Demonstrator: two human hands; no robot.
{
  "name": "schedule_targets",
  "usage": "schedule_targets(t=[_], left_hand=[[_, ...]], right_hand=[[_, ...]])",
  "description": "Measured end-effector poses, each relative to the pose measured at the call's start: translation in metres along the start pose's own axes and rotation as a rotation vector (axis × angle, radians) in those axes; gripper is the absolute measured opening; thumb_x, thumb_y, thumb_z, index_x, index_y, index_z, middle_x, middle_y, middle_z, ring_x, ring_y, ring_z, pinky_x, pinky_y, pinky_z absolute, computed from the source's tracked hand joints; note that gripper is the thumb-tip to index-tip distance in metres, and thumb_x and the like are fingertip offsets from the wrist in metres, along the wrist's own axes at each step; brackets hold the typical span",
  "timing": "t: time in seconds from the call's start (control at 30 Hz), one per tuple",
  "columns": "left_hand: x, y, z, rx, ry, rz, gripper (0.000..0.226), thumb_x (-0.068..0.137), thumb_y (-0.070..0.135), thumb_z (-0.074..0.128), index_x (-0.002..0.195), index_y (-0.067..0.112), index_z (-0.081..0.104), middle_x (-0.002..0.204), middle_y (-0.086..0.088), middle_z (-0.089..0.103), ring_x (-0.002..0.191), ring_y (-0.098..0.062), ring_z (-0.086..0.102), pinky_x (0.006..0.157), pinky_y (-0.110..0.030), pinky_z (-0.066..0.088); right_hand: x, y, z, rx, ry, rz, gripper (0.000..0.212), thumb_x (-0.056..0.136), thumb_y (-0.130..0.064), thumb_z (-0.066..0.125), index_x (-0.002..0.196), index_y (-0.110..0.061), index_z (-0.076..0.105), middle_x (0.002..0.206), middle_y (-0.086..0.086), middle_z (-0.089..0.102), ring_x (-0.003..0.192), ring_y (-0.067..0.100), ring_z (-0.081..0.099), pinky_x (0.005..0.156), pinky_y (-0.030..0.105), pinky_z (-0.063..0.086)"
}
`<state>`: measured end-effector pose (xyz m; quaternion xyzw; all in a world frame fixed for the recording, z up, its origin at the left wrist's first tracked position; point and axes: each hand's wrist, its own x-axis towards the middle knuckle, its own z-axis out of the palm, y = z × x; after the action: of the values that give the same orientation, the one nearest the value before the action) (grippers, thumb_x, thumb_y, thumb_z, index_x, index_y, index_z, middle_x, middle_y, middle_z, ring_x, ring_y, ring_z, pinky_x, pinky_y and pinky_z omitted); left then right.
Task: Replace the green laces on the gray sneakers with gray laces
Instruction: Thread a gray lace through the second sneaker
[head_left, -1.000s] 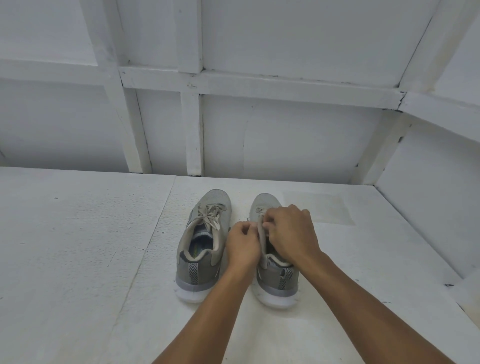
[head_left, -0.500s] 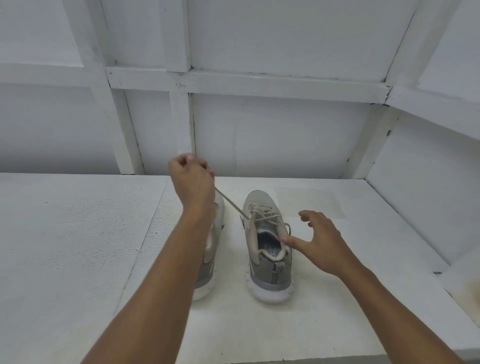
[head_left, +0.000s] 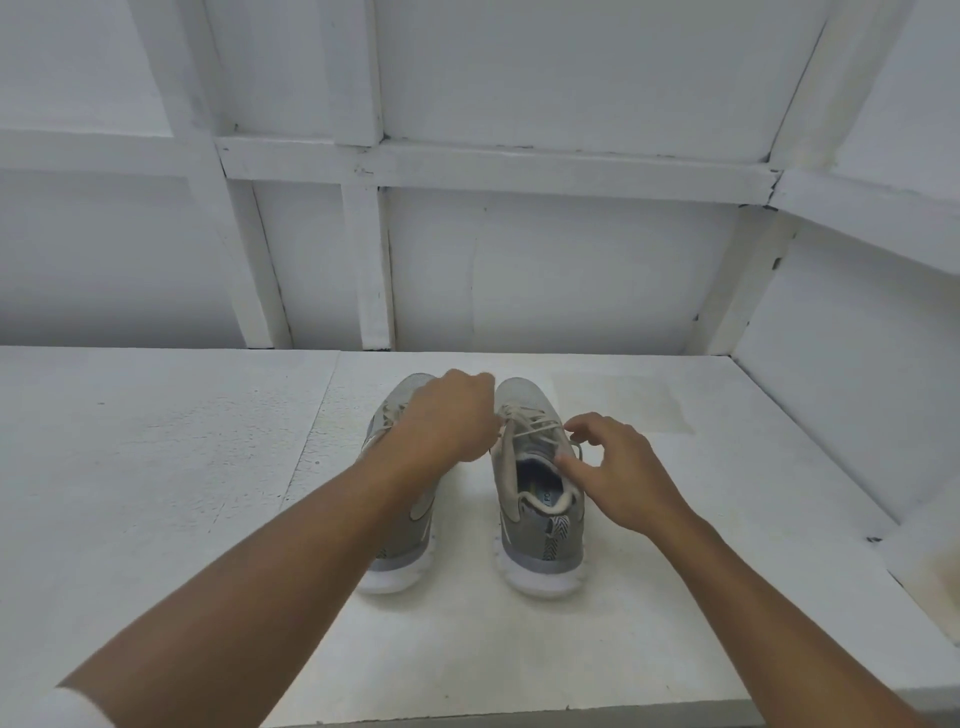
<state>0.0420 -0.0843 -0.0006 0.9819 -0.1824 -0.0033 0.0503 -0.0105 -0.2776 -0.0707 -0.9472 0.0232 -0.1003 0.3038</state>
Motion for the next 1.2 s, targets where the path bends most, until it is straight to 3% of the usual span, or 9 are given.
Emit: schedule_targets(t=[0.1, 0.27, 0.47, 0.67, 0.87, 0.97, 1.07, 1.2], left_hand=[[-0.007, 0.016, 0.003, 0.079, 0.206, 0.134, 0.036, 0.095, 0.039, 0.052, 0.127, 0.024, 0.053, 0.125, -0.007, 0.049, 0.121, -0.029, 0.040, 0.101, -0.043, 0.032], [-0.002, 0.026, 0.029, 0.109, 0.171, 0.317, 0.034, 0.088, 0.037, 0.060, 0.118, 0.020, 0.063, 0.137, -0.006, 0.043, 0.129, -0.025, 0.033, 0.103, -0.039, 0.029], [0.006, 0.028, 0.041, 0.132, 0.198, 0.326, 0.029, 0.090, 0.027, 0.059, 0.115, 0.013, 0.064, 0.136, -0.007, 0.042, 0.121, -0.025, 0.039, 0.093, -0.034, 0.038], [0.005, 0.021, 0.054, -0.151, 0.273, 0.314, 0.022, 0.093, 0.010, 0.049, 0.104, -0.001, 0.065, 0.134, -0.011, 0.049, 0.107, -0.028, 0.052, 0.084, -0.041, 0.048], [0.005, 0.017, 0.066, -0.394, 0.421, 0.295, 0.014, 0.088, 0.008, 0.057, 0.085, -0.005, 0.060, 0.129, -0.015, 0.058, 0.092, -0.038, 0.063, 0.076, -0.045, 0.051], [0.005, 0.020, 0.068, -0.512, 0.495, 0.247, 0.013, 0.086, 0.008, 0.061, 0.079, -0.002, 0.058, 0.116, -0.014, 0.064, 0.089, -0.034, 0.064, 0.074, -0.044, 0.051], [0.007, 0.022, 0.072, -0.498, 0.499, 0.223, 0.016, 0.087, 0.012, 0.059, 0.093, -0.003, 0.060, 0.102, -0.014, 0.064, 0.079, -0.034, 0.061, 0.069, -0.047, 0.050], [0.008, 0.016, 0.076, -0.459, 0.490, 0.228, 0.016, 0.086, 0.014, 0.058, 0.088, -0.001, 0.057, 0.103, -0.012, 0.060, 0.075, -0.035, 0.058, 0.065, -0.048, 0.049]], right_hand=[[0.000, -0.002, 0.002, 0.009, 0.000, 0.007, 0.033, 0.088, -0.046, 0.061, 0.117, -0.032, 0.056, 0.111, -0.015, 0.061, 0.107, 0.011, 0.052, 0.091, 0.037, 0.047], [-0.003, -0.005, 0.001, 0.040, 0.021, 0.020, 0.036, 0.090, -0.045, 0.061, 0.121, -0.027, 0.055, 0.111, -0.012, 0.063, 0.106, 0.010, 0.055, 0.089, 0.032, 0.048], [-0.004, -0.005, 0.002, 0.066, 0.028, 0.044, 0.032, 0.090, -0.045, 0.061, 0.116, -0.028, 0.057, 0.105, -0.010, 0.067, 0.099, 0.010, 0.061, 0.084, 0.032, 0.053], [-0.008, -0.007, 0.003, 0.155, 0.021, 0.061, 0.027, 0.091, -0.043, 0.060, 0.112, -0.026, 0.059, 0.101, -0.007, 0.067, 0.087, 0.005, 0.063, 0.074, 0.028, 0.055], [-0.010, -0.009, 0.004, 0.217, 0.009, 0.077, 0.018, 0.094, -0.036, 0.058, 0.110, -0.028, 0.061, 0.099, -0.003, 0.068, 0.080, 0.003, 0.064, 0.062, 0.015, 0.047], [-0.011, -0.009, 0.004, 0.207, 0.006, 0.089, 0.019, 0.094, -0.031, 0.058, 0.113, -0.029, 0.060, 0.102, -0.001, 0.069, 0.080, 0.007, 0.064, 0.064, 0.019, 0.050], [-0.007, -0.008, 0.003, 0.166, -0.019, 0.091, 0.030, 0.091, -0.033, 0.062, 0.120, -0.034, 0.056, 0.107, -0.001, 0.068, 0.084, 0.013, 0.066, 0.070, 0.030, 0.056], [-0.002, -0.014, 0.001, -0.046, -0.019, 0.029, 0.042, 0.079, -0.043, 0.072, 0.112, -0.031, 0.048, 0.105, -0.008, 0.058, 0.082, 0.017, 0.061, 0.072, 0.035, 0.054]])
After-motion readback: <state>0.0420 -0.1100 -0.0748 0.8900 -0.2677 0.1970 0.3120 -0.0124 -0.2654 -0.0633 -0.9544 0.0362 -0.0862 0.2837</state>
